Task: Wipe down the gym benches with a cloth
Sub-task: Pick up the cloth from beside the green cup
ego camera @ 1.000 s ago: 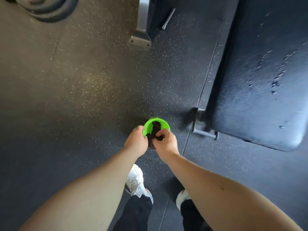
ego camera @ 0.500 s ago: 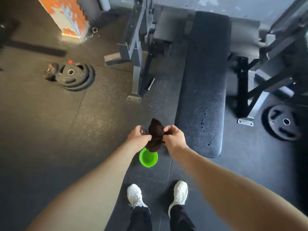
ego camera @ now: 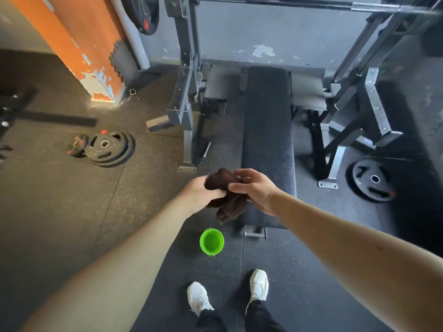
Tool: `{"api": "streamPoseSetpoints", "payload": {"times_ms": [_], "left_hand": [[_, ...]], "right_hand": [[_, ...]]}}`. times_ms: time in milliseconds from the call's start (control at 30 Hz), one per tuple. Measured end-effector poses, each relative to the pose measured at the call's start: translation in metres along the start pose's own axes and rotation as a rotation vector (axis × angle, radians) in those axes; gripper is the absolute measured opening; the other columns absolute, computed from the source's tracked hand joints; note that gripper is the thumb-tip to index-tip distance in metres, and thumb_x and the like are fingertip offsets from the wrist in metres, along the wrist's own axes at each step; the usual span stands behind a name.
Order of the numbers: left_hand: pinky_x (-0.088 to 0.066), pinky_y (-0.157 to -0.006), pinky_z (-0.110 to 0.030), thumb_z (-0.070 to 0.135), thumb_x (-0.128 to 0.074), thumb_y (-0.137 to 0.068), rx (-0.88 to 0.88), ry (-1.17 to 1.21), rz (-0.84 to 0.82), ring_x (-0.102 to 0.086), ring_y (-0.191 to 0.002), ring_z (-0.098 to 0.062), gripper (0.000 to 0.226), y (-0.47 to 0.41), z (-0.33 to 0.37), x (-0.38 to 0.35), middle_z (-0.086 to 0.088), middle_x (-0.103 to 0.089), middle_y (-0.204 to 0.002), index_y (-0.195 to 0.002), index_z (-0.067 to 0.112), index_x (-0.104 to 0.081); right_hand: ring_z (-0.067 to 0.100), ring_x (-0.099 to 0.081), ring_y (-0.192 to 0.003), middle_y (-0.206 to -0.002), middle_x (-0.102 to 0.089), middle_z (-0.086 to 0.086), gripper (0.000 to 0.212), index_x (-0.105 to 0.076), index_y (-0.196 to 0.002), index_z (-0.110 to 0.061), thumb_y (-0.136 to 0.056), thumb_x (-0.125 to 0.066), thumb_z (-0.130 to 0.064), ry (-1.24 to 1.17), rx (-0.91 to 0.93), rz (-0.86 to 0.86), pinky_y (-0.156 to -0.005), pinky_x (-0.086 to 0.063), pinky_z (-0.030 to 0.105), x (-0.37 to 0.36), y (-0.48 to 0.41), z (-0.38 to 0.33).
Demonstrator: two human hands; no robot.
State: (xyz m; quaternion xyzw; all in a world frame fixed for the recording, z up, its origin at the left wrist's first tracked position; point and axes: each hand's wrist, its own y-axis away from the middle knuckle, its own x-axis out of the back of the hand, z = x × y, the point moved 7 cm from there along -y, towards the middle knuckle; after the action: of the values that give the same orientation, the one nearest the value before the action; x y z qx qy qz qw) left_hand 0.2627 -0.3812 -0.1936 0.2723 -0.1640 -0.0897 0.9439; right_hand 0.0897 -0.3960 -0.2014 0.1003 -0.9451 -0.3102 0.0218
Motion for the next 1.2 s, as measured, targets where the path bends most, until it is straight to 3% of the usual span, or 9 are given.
{"api": "streamPoseSetpoints", "payload": {"times_ms": [167, 267, 400, 467, 633, 800, 967, 1100, 1200], "left_hand": [[-0.058, -0.084, -0.038, 0.032, -0.083, -0.073, -0.088, -0.289, -0.046, -0.071, -0.091, -0.017, 0.036, 0.015, 0.019, 0.014, 0.002, -0.075, -0.098, -0.104, 0.020, -0.069], [-0.056, -0.082, -0.035, 0.021, -0.076, -0.080, -0.141, -0.365, -0.064, -0.068, -0.095, -0.022, 0.030, 0.021, 0.030, 0.011, -0.001, -0.071, -0.102, -0.107, 0.019, -0.064], [-0.045, -0.079, -0.030, 0.011, -0.068, -0.087, -0.261, -0.449, 0.026, -0.060, -0.097, -0.022, 0.030, 0.024, 0.058, -0.017, 0.001, -0.063, -0.107, -0.114, 0.019, -0.059], [-0.050, -0.078, -0.032, 0.012, -0.066, -0.087, -0.295, -0.453, 0.038, -0.062, -0.095, -0.024, 0.024, 0.025, 0.071, -0.038, -0.001, -0.063, -0.104, -0.109, 0.020, -0.059], [-0.054, -0.072, -0.033, 0.012, -0.062, -0.086, -0.290, -0.486, -0.063, -0.064, -0.090, -0.023, 0.021, 0.035, 0.098, -0.102, -0.001, -0.067, -0.100, -0.102, 0.025, -0.061], [-0.048, -0.076, -0.029, 0.017, -0.061, -0.089, -0.200, -0.534, -0.069, -0.063, -0.098, -0.026, 0.020, 0.033, 0.118, -0.163, -0.005, -0.067, -0.108, -0.108, 0.021, -0.066], [-0.051, -0.085, -0.038, 0.028, -0.056, -0.094, -0.120, -0.591, 0.102, -0.061, -0.098, -0.028, 0.017, 0.028, 0.150, -0.221, -0.004, -0.063, -0.107, -0.108, 0.020, -0.056], [-0.042, -0.079, -0.031, 0.022, -0.055, -0.099, -0.084, -0.400, 0.181, -0.059, -0.100, -0.023, 0.018, 0.032, 0.175, -0.263, -0.006, -0.061, -0.113, -0.116, 0.015, -0.055], [-0.043, -0.078, -0.031, 0.019, -0.059, -0.096, -0.099, -0.300, 0.189, -0.060, -0.100, -0.018, 0.018, 0.028, 0.188, -0.286, 0.000, -0.064, -0.109, -0.114, 0.020, -0.058]], "right_hand": [[0.019, -0.067, -0.082, -0.092, -0.073, 0.006, 0.034, -0.074, -0.107, -0.013, -0.076, -0.079, 0.001, 0.497, 0.107, 0.074, -0.066, -0.054, 0.017, 0.015, 0.025, -0.010], [0.021, -0.067, -0.094, -0.101, -0.071, 0.004, 0.034, -0.071, -0.111, -0.013, -0.078, -0.079, -0.008, 0.655, 0.088, 0.245, -0.082, -0.054, 0.027, 0.028, 0.029, -0.008], [0.026, -0.070, -0.091, -0.098, -0.068, 0.005, 0.028, -0.060, -0.109, -0.017, -0.089, -0.074, -0.031, 0.335, -0.085, 0.448, -0.087, -0.060, 0.044, 0.042, 0.054, 0.004], [0.025, -0.073, -0.082, -0.087, -0.073, 0.009, 0.027, -0.063, -0.109, -0.013, -0.096, -0.067, -0.036, -0.039, -0.190, 0.324, -0.084, -0.062, 0.047, 0.036, 0.067, 0.014], [0.034, -0.068, -0.107, -0.113, -0.071, 0.016, 0.055, -0.064, -0.123, -0.007, -0.096, -0.060, -0.055, -0.476, -0.222, 0.034, -0.097, -0.055, 0.048, 0.052, 0.087, 0.023], [0.030, -0.074, -0.097, -0.115, -0.074, 0.017, 0.034, -0.058, -0.132, -0.005, -0.101, -0.062, -0.017, -0.490, -0.103, 0.102, -0.072, -0.061, 0.039, 0.122, 0.095, 0.025], [0.029, -0.072, -0.103, -0.117, -0.073, 0.015, 0.030, -0.063, -0.128, -0.013, -0.101, -0.061, -0.028, -0.308, -0.092, 0.044, -0.087, -0.059, 0.043, 0.207, 0.109, 0.023], [0.034, -0.060, -0.117, -0.132, -0.059, 0.013, 0.053, -0.040, -0.149, -0.027, -0.101, -0.061, -0.029, -0.165, -0.144, -0.036, -0.104, -0.046, 0.057, 0.266, 0.122, 0.019], [0.039, -0.060, -0.117, -0.129, -0.059, 0.015, 0.033, -0.054, -0.135, -0.029, -0.103, -0.054, -0.023, -0.160, -0.161, -0.127, -0.102, -0.047, 0.061, 0.286, 0.122, 0.012]]}}
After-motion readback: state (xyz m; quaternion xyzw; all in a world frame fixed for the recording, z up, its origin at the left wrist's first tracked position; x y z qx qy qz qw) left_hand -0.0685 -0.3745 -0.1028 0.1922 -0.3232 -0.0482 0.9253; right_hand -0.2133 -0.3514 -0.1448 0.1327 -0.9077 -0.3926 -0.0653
